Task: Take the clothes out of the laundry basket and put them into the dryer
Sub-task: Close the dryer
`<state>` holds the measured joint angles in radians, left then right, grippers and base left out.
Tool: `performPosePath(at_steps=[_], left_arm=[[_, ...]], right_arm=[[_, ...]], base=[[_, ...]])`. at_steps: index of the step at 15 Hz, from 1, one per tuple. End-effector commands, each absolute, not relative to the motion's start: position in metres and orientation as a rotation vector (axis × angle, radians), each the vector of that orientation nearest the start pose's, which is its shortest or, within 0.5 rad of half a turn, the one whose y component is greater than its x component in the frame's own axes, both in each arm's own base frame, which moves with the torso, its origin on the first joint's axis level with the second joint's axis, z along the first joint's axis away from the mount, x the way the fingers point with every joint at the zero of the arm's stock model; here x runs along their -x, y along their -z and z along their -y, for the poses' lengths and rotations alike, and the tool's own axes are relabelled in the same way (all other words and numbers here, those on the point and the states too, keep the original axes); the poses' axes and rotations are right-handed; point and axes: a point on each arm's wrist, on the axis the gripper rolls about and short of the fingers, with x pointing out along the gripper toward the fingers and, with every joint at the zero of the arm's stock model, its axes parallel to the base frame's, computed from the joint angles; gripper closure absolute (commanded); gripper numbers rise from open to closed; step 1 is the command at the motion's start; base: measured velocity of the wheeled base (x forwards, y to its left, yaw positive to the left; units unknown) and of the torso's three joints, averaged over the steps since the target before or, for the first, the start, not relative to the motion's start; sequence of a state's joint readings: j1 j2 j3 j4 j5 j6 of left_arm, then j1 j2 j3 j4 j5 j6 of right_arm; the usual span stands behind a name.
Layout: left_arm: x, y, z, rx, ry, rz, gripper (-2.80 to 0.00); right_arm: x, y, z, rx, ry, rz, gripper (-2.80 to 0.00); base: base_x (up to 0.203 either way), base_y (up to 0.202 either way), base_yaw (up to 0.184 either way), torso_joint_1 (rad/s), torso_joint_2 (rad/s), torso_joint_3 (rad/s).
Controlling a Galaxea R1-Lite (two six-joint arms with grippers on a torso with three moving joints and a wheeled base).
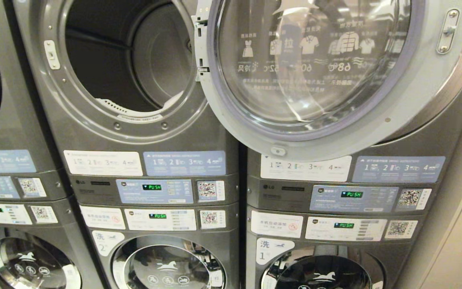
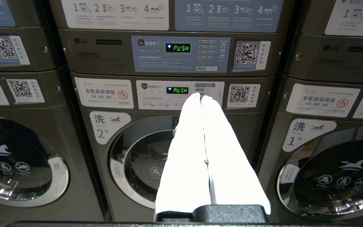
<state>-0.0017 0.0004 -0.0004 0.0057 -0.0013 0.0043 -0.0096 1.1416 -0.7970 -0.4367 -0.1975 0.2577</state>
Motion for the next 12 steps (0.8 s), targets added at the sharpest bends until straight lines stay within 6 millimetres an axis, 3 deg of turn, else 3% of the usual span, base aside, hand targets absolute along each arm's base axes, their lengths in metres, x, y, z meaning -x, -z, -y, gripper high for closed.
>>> performPosePath(at_steps=[1, 6, 12], left_arm=[[0.023, -0.075, 0.0, -0.005, 0.003, -0.006, 0.0], [0.023, -0.075, 0.0, -0.005, 0.003, -0.005, 0.0], [0.023, -0.075, 0.0, -0.005, 0.003, -0.005, 0.0]], right_arm=[[-0.181, -0.289, 0.006, -0.265, 0.178, 0.102, 0.0], [-0.236, -0.271, 0.007, -0.251, 0.135, 0.13, 0.0], [-0.243, -0.269, 0.003, -0.231, -0.042, 0.14, 0.0]], base=[[0.0, 0.0, 0.0, 0.002, 0.0, 0.051], [0.0, 0.0, 0.0, 0.0, 0.0, 0.0], [0.0, 0.0, 0.0, 0.0, 0.0, 0.0]])
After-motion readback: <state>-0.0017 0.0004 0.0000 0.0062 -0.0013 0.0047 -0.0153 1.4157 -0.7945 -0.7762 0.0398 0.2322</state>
